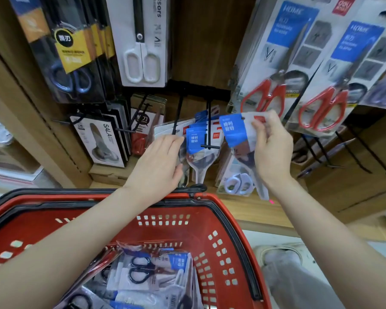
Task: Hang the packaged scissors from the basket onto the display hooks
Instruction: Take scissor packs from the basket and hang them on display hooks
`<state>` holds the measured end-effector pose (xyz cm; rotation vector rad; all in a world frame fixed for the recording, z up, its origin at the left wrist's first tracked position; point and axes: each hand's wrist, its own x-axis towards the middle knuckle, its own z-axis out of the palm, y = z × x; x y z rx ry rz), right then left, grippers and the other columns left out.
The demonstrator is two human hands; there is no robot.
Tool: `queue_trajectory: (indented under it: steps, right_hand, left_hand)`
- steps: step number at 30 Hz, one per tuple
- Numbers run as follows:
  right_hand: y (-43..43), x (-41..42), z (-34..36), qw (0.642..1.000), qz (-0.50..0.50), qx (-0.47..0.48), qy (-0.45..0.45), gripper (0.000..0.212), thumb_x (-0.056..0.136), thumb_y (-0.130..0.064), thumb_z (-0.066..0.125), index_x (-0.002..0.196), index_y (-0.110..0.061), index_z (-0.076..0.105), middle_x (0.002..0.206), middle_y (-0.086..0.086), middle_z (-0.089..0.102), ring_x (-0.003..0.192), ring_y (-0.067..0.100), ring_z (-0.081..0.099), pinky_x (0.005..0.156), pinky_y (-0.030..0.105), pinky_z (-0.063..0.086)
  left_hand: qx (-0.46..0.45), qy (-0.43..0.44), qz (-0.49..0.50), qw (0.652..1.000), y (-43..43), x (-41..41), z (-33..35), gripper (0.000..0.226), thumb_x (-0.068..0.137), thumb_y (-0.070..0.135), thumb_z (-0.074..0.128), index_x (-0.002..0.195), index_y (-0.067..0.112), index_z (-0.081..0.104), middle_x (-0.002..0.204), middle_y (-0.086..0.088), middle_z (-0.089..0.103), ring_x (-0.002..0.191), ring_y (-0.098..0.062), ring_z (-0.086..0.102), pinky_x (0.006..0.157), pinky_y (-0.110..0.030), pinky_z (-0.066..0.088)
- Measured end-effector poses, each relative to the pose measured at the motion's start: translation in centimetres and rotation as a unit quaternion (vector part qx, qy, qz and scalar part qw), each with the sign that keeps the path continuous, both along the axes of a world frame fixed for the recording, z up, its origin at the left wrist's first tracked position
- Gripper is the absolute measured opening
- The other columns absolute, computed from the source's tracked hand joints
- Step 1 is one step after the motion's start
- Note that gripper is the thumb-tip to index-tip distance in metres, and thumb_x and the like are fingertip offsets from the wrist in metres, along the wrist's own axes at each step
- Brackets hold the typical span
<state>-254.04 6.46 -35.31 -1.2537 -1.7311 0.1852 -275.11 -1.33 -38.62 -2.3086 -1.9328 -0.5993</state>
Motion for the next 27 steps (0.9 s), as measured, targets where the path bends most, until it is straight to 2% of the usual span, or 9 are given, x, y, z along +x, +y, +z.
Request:
queue_trajectory:
  steps: [3, 5, 8, 11, 14, 18, 21, 23, 27]
  right_hand:
    - [-0.6, 0.2, -3.1, 0.994, 0.011, -0.099, -0.035, 0.024, 0.099, -0.016, 0.045, 0.077, -0.006, 0.042, 0.059, 0.004, 0.045, 0.054, 0.012, 0.041, 0.054, 0.031, 0.021]
    - [-0.6, -0.2, -4.8, 0.983, 0.030, -0.176, -0.046, 0.025, 0.099, -0.018, 0.046, 0.081, -0.002, 0.048, 0.065, 0.014, 0.053, 0.062, 0.027, 0.048, 0.059, 0.037, 0.029]
    - [0.1, -1.6, -6.2, 0.968, 0.060, -0.244, -0.005, 0.018, 0.097, -0.022, 0.050, 0.093, -0.006, 0.059, 0.082, 0.013, 0.066, 0.079, 0.028, 0.060, 0.074, 0.041, 0.045]
    - [0.8, -3.0, -6.6, 0.964, 0.069, -0.255, 0.027, 0.018, 0.096, -0.020, 0.052, 0.101, -0.008, 0.064, 0.092, 0.005, 0.069, 0.084, 0.018, 0.060, 0.075, 0.028, 0.044]
    - [1.6, -3.9, -6.9, 0.963, 0.078, -0.255, 0.047, 0.018, 0.096, -0.016, 0.052, 0.105, -0.009, 0.066, 0.098, 0.001, 0.068, 0.088, 0.008, 0.058, 0.068, 0.013, 0.042]
    - [2.3, -4.1, -7.4, 0.968, 0.070, -0.235, 0.052, 0.016, 0.095, -0.015, 0.053, 0.105, -0.014, 0.066, 0.099, -0.002, 0.067, 0.092, 0.011, 0.060, 0.073, 0.018, 0.044]
    - [3.0, -4.4, -7.7, 0.972, 0.063, -0.221, 0.051, 0.017, 0.095, -0.016, 0.054, 0.104, -0.009, 0.067, 0.099, 0.002, 0.069, 0.094, 0.015, 0.063, 0.082, 0.030, 0.051]
    - [3.9, -4.7, -7.7, 0.975, 0.057, -0.211, 0.046, 0.021, 0.095, -0.018, 0.053, 0.103, -0.005, 0.067, 0.098, 0.006, 0.069, 0.093, 0.020, 0.064, 0.083, 0.036, 0.052]
    - [5.6, -5.5, -7.2, 0.974, 0.022, -0.218, 0.057, 0.020, 0.094, -0.016, 0.055, 0.107, -0.002, 0.063, 0.102, 0.008, 0.067, 0.094, 0.021, 0.061, 0.081, 0.027, 0.045]
  left_hand:
    - [-0.008, 0.005, -0.004, 1.000, 0.0, -0.3, -0.3, 0.056, 0.083, 0.012, 0.063, 0.134, -0.002, 0.045, 0.130, -0.015, 0.051, 0.124, -0.027, 0.045, 0.108, -0.034, 0.033]
    - [-0.011, 0.008, -0.007, 1.000, 0.0, -0.4, -0.4, 0.056, 0.086, 0.013, 0.061, 0.137, -0.001, 0.043, 0.132, -0.015, 0.049, 0.126, -0.027, 0.043, 0.108, -0.034, 0.032]
    - [-0.016, -0.001, -0.010, 1.000, -0.1, -0.6, -0.3, 0.053, 0.089, 0.013, 0.057, 0.138, -0.001, 0.041, 0.134, -0.015, 0.047, 0.126, -0.027, 0.043, 0.106, -0.035, 0.036]
    - [-0.014, -0.008, -0.012, 1.000, 0.0, -0.8, -0.2, 0.052, 0.089, 0.013, 0.057, 0.137, -0.001, 0.042, 0.131, -0.015, 0.048, 0.124, -0.027, 0.045, 0.104, -0.036, 0.038]
    - [-0.017, 0.000, -0.018, 1.000, 0.0, -0.9, -0.5, 0.054, 0.086, 0.011, 0.060, 0.135, -0.003, 0.044, 0.130, -0.017, 0.049, 0.122, -0.029, 0.047, 0.103, -0.038, 0.039]
    - [-0.015, 0.004, -0.021, 1.000, 0.1, -1.1, -0.6, 0.056, 0.086, 0.011, 0.060, 0.137, -0.002, 0.042, 0.132, -0.016, 0.048, 0.125, -0.028, 0.045, 0.105, -0.037, 0.037]
    - [-0.013, 0.009, -0.026, 1.000, 0.1, -1.3, -0.8, 0.055, 0.086, 0.011, 0.060, 0.136, -0.004, 0.043, 0.131, -0.017, 0.048, 0.124, -0.030, 0.046, 0.105, -0.037, 0.037]
    - [-0.011, 0.011, -0.030, 0.999, 0.1, -1.4, -1.0, 0.055, 0.085, 0.011, 0.061, 0.135, -0.004, 0.043, 0.131, -0.018, 0.048, 0.123, -0.031, 0.046, 0.105, -0.038, 0.038]
    - [-0.011, 0.015, -0.034, 0.999, 0.1, -1.6, -1.0, 0.057, 0.085, 0.011, 0.062, 0.136, -0.003, 0.042, 0.132, -0.018, 0.048, 0.123, -0.030, 0.046, 0.104, -0.037, 0.038]
